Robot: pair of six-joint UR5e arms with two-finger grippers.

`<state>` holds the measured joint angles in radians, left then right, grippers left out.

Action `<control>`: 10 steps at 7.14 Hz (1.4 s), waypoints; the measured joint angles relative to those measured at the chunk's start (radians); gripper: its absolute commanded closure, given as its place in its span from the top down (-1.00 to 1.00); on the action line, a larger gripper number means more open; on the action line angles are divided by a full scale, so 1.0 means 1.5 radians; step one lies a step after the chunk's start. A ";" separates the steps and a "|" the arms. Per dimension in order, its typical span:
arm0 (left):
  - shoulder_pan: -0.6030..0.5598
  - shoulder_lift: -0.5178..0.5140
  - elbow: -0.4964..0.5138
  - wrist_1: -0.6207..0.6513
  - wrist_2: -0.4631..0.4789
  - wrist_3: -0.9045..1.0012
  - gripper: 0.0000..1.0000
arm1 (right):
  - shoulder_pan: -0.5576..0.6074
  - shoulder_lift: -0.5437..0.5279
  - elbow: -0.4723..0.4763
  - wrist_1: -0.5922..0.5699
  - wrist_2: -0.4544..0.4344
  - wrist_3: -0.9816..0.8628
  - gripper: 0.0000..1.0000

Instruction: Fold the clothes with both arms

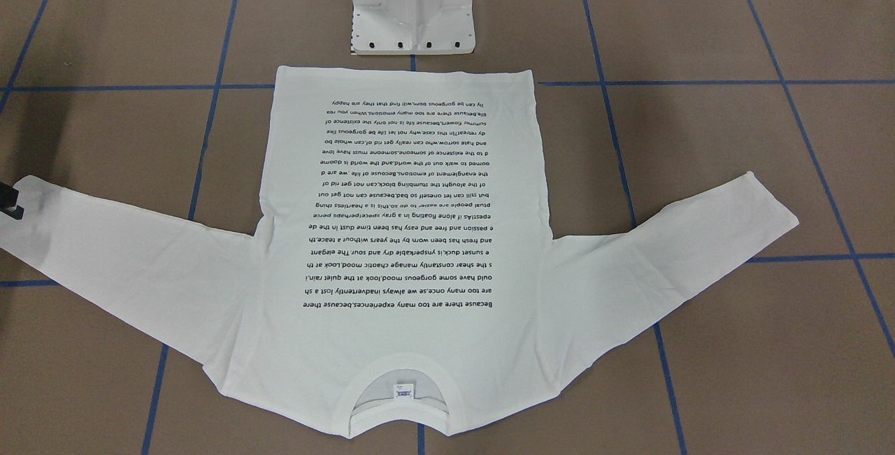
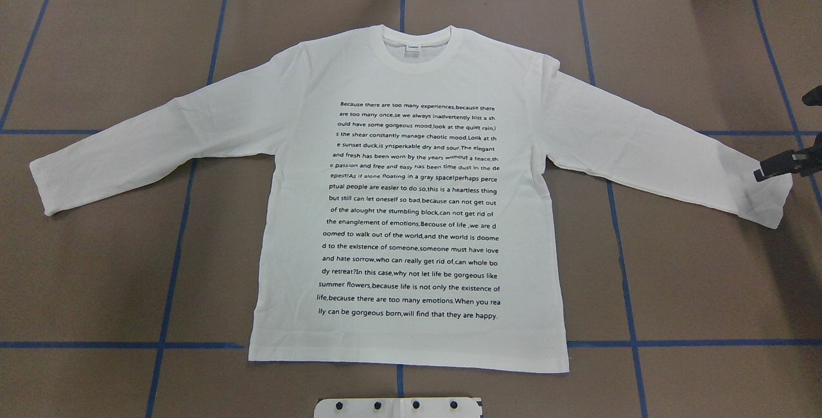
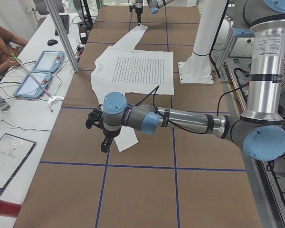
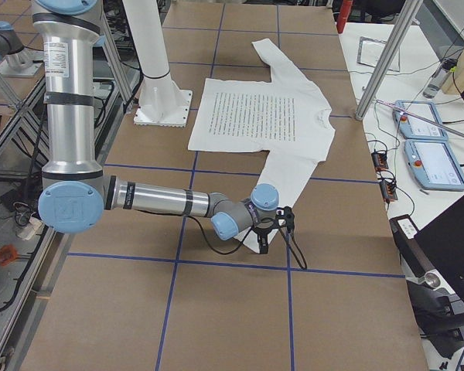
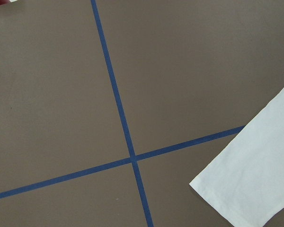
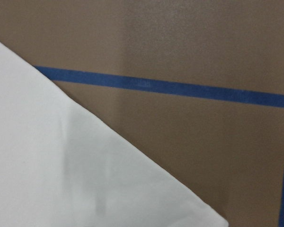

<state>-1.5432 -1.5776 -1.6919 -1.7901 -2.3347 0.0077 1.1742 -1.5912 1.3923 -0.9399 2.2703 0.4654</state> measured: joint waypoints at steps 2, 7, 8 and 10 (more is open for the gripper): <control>0.000 0.000 0.000 0.000 0.000 0.000 1.00 | -0.001 -0.003 -0.014 -0.004 -0.005 0.001 0.63; 0.000 -0.003 -0.001 0.000 0.002 -0.002 1.00 | -0.003 -0.002 -0.022 -0.007 -0.003 0.002 -0.94; 0.000 -0.005 -0.001 0.000 0.002 -0.010 1.00 | -0.005 -0.001 -0.020 -0.007 -0.001 0.007 -1.00; 0.000 -0.007 -0.002 0.000 0.002 -0.028 1.00 | -0.010 0.004 -0.007 -0.007 0.001 0.031 -1.00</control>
<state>-1.5432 -1.5882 -1.6943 -1.7901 -2.3317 -0.0347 1.1596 -1.5856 1.3820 -0.9511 2.2718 0.5111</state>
